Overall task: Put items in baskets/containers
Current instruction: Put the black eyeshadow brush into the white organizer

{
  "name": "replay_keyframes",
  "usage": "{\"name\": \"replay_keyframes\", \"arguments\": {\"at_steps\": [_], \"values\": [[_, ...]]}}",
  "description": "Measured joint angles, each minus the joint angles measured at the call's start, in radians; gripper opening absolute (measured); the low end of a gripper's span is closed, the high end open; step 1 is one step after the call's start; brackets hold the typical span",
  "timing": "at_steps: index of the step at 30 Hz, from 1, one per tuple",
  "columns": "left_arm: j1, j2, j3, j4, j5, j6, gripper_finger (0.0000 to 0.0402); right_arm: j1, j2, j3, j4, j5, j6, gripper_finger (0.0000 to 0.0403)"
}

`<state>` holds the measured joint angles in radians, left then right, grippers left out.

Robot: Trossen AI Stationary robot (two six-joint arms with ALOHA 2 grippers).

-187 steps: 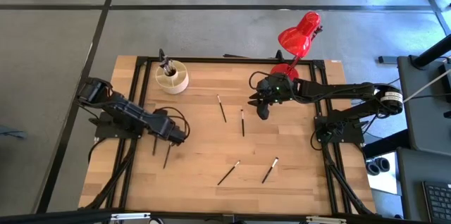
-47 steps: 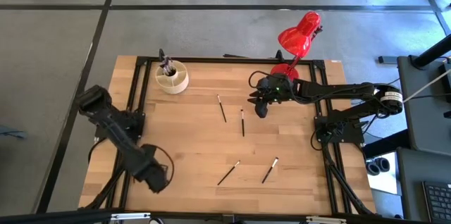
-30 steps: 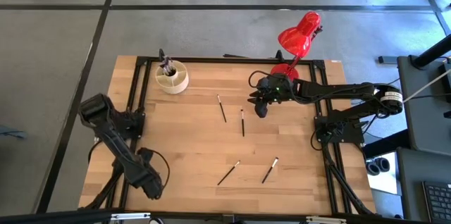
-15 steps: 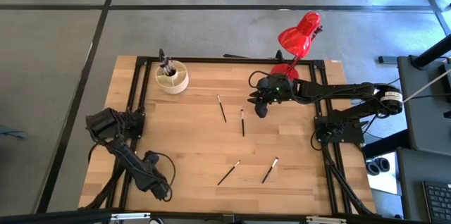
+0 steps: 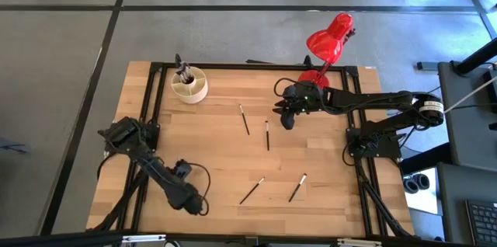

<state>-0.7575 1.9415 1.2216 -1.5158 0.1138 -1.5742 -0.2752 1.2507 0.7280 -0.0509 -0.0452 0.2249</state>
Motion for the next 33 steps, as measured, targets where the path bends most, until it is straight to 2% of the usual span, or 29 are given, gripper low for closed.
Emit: {"name": "replay_keyframes", "arguments": {"at_steps": [2, 5, 9, 14, 21, 33], "values": [[0.023, -0.002, 0.001, -0.054, 0.024, -0.007, 0.0003, 0.002, 0.000, 0.000, -0.001, 0.000, 0.000, 0.0129], [0.039, -0.008, -0.052, -0.034, 0.116, -0.022, 0.0003, 0.009, 0.000, 0.000, -0.001, 0.000, 0.000, 0.0129], [0.045, -0.012, -0.168, 0.090, 0.228, -0.001, 0.0003, 0.011, 0.000, 0.000, 0.000, 0.000, -0.004, 0.0129], [0.045, -0.014, -0.315, 0.228, 0.336, 0.154, 0.0005, 0.011, 0.000, 0.000, 0.000, 0.000, -0.004, 0.0129], [0.049, -0.022, -0.405, 0.335, 0.382, 0.276, 0.0005, 0.011, 0.000, 0.000, 0.001, 0.000, -0.012, 0.0129], [-0.004, -0.018, -0.398, 0.385, 0.414, 0.295, 0.0003, 0.011, 0.000, 0.000, -0.001, 0.000, -0.020, 0.0129]]}}
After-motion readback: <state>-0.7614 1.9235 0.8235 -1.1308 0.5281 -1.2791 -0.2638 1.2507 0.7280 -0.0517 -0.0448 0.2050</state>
